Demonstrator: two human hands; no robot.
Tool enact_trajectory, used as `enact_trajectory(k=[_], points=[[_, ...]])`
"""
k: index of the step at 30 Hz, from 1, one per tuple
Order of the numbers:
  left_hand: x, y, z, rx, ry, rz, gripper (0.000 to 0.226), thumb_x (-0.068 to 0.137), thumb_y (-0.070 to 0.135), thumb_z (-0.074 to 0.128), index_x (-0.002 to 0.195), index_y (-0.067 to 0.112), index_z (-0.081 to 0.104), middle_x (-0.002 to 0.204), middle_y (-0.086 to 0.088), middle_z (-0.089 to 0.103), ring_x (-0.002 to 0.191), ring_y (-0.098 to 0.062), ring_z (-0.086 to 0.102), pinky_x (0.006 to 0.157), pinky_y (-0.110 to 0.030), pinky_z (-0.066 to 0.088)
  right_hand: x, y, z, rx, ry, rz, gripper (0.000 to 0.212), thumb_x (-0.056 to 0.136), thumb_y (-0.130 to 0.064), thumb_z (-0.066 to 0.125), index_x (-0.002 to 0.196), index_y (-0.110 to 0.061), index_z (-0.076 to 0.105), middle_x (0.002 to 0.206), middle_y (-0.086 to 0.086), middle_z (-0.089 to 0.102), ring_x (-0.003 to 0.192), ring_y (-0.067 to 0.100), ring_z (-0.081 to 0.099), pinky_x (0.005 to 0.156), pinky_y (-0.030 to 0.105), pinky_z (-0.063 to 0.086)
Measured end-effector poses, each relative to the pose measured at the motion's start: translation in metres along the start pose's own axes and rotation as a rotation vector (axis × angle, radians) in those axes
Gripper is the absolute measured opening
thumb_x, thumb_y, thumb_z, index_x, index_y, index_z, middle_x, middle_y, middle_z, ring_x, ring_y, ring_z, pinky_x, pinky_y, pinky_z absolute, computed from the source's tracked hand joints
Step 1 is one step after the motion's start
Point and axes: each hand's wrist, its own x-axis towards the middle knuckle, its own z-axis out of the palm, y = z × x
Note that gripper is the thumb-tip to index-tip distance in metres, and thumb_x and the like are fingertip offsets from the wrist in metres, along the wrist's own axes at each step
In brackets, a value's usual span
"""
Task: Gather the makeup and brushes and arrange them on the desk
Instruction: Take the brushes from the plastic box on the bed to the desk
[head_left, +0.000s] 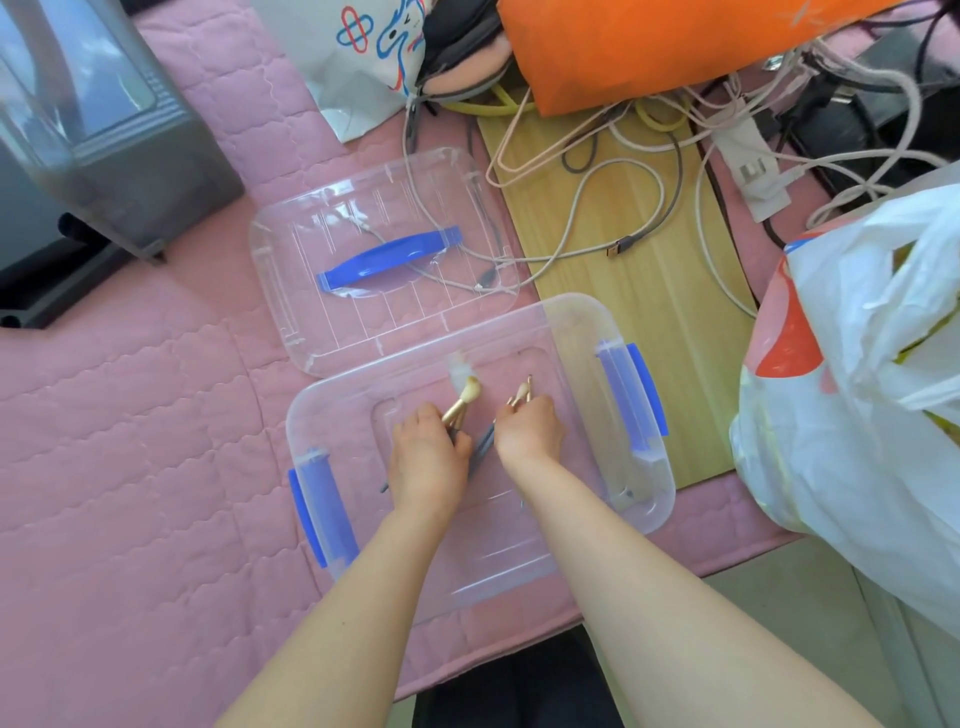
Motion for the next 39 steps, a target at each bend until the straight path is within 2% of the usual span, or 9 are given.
enact_trajectory(k=[6,10,14,18,27,30,32,35,39], points=[[0.0,0.0,-0.007,-0.079,-0.056,-0.05,0.017,0.086,0.02,0.053,0.087,0.013,0.038,0.087,-0.016,0.058,0.079,-0.036,0.054,0.062,-0.039,0.04,-0.014,-0.003,-0.002,0.11,-0.024,0.04,0.015,0.098,-0.018,0.032,0.104,-0.004,0.033,0.128,0.024,0.052,0.109,0.037,0.053,0.07,0.029,0.029],[0.0,0.002,-0.012,-0.093,-0.107,-0.045,0.013,0.088,0.016,0.049,0.093,0.013,0.038,0.085,-0.014,0.057,0.078,-0.034,0.053,0.066,-0.038,0.043,-0.012,-0.005,-0.001,0.033,-0.044,0.011,0.029,0.098,-0.018,0.038,0.118,0.003,0.041,0.124,0.022,0.057,0.113,0.036,0.054,0.067,0.031,0.03],[-0.001,-0.001,-0.017,-0.128,-0.121,-0.046,0.007,0.091,0.013,0.045,0.092,0.011,0.038,0.081,-0.011,0.052,0.074,-0.032,0.049,0.063,-0.037,0.038,-0.01,-0.001,0.003,-0.072,-0.07,0.039,0.035,0.095,-0.022,0.05,0.12,0.002,0.052,0.123,0.02,0.06,0.116,0.034,0.055,0.085,0.032,0.042],[-0.002,-0.003,-0.022,-0.154,-0.166,-0.096,0.004,0.091,0.007,0.041,0.092,0.011,0.039,0.08,-0.009,0.049,0.076,-0.032,0.048,0.063,-0.035,0.035,-0.012,0.001,0.007,-0.106,-0.046,0.042,0.035,0.092,-0.021,0.058,0.12,0.0,0.055,0.124,0.017,0.06,0.118,0.032,0.055,0.088,0.032,0.043],[-0.008,-0.006,-0.022,-0.238,-0.25,-0.171,0.016,0.089,0.001,0.041,0.102,0.005,0.049,0.095,-0.016,0.056,0.091,-0.034,0.054,0.068,-0.033,0.038,-0.014,0.0,0.009,-0.049,-0.011,0.039,0.031,0.091,-0.018,0.053,0.114,0.003,0.057,0.119,0.021,0.062,0.114,0.035,0.056,0.086,0.035,0.044],[-0.011,-0.006,-0.023,-0.284,-0.256,-0.185,0.012,0.088,0.001,0.044,0.095,0.01,0.048,0.088,-0.012,0.055,0.083,-0.032,0.052,0.067,-0.034,0.039,-0.017,-0.001,0.008,0.004,-0.05,0.003,0.033,0.091,-0.02,0.05,0.113,0.003,0.054,0.117,0.022,0.062,0.113,0.038,0.055,0.085,0.036,0.043],[-0.015,-0.004,-0.027,-0.337,-0.244,-0.208,0.013,0.087,0.002,0.044,0.094,0.011,0.048,0.088,-0.013,0.058,0.085,-0.035,0.057,0.071,-0.037,0.046,-0.021,-0.001,0.006,0.062,-0.064,-0.025,0.03,0.091,-0.02,0.051,0.11,0.003,0.055,0.111,0.021,0.064,0.106,0.039,0.057,0.083,0.036,0.044],[-0.024,0.001,-0.037,-0.409,-0.235,-0.234,0.017,0.086,0.001,0.04,0.097,0.01,0.05,0.099,-0.018,0.063,0.091,-0.039,0.061,0.076,-0.041,0.05,-0.03,0.002,0.003,0.189,-0.089,-0.086,0.015,0.088,-0.018,0.051,0.093,-0.005,0.056,0.091,0.015,0.068,0.076,0.034,0.06,0.076,0.043,0.054],[-0.044,0.01,-0.058,-0.52,-0.206,-0.224,0.02,0.088,-0.001,0.039,0.101,0.007,0.053,0.098,-0.018,0.062,0.079,-0.031,0.059,0.064,-0.031,0.042,-0.048,0.002,-0.011,0.264,-0.139,-0.166,0.014,0.091,-0.016,0.046,0.078,-0.016,0.051,0.074,0.003,0.064,0.064,0.023,0.051,0.066,0.038,0.047]])
